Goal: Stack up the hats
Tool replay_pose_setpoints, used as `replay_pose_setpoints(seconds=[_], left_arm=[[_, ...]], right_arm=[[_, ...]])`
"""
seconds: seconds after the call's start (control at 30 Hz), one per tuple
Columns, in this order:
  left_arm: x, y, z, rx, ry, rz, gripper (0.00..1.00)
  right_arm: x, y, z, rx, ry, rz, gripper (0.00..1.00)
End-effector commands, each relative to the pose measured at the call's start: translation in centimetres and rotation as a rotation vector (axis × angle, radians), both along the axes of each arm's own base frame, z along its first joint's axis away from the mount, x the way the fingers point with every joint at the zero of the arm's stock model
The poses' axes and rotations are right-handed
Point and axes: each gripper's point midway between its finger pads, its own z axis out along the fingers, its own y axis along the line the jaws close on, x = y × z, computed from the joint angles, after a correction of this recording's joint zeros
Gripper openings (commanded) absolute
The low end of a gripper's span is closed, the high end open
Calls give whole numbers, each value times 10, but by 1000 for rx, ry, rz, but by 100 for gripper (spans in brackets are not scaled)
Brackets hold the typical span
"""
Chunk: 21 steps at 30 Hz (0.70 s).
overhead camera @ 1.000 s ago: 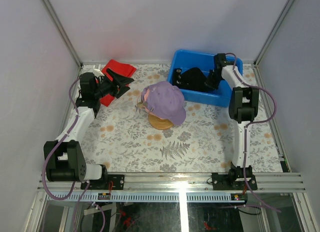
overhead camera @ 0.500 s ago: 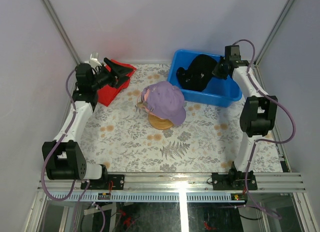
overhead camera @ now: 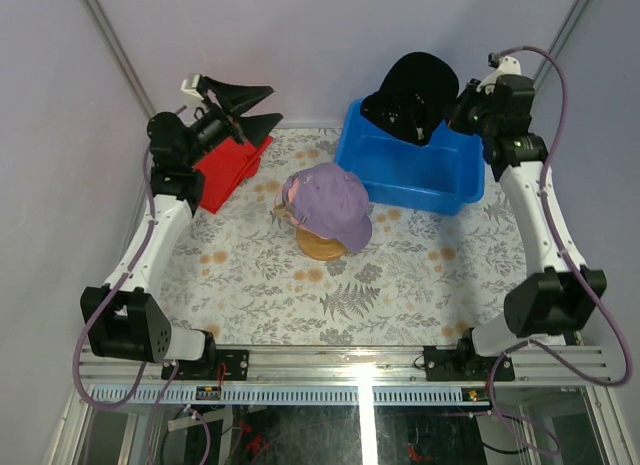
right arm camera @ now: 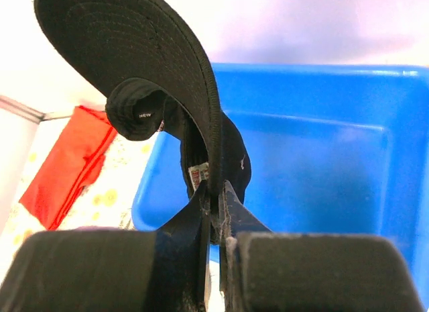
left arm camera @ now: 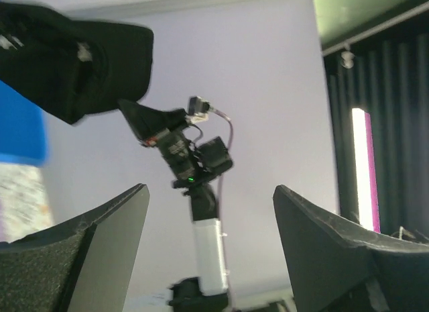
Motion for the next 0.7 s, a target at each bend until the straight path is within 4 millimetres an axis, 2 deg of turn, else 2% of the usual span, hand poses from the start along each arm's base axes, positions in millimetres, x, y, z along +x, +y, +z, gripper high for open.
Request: replay_pose_setpoints(seconds=[0.0, 0.03, 0.2, 0.3, 0.43, 0.67], left_arm=[[-30, -38, 50, -233, 22, -171, 76], [-34, -47, 57, -261, 29, -197, 77], [-48, -90, 84, -329, 44, -295, 79], [-50, -109, 94, -339, 50, -329, 80], [-44, -127, 90, -339, 71, -360, 81], [-39, -137, 74, -321, 110, -375, 84]], right_arm=[[-34, 23, 84, -40, -342, 157, 0], [-46, 30, 97, -58, -393, 187, 0], [-83, 52, 118, -129, -540, 265, 0], [-100, 64, 120, -150, -580, 296, 0], [-118, 77, 124, -177, -602, 326, 0], [-144, 94, 133, -193, -639, 371, 0]])
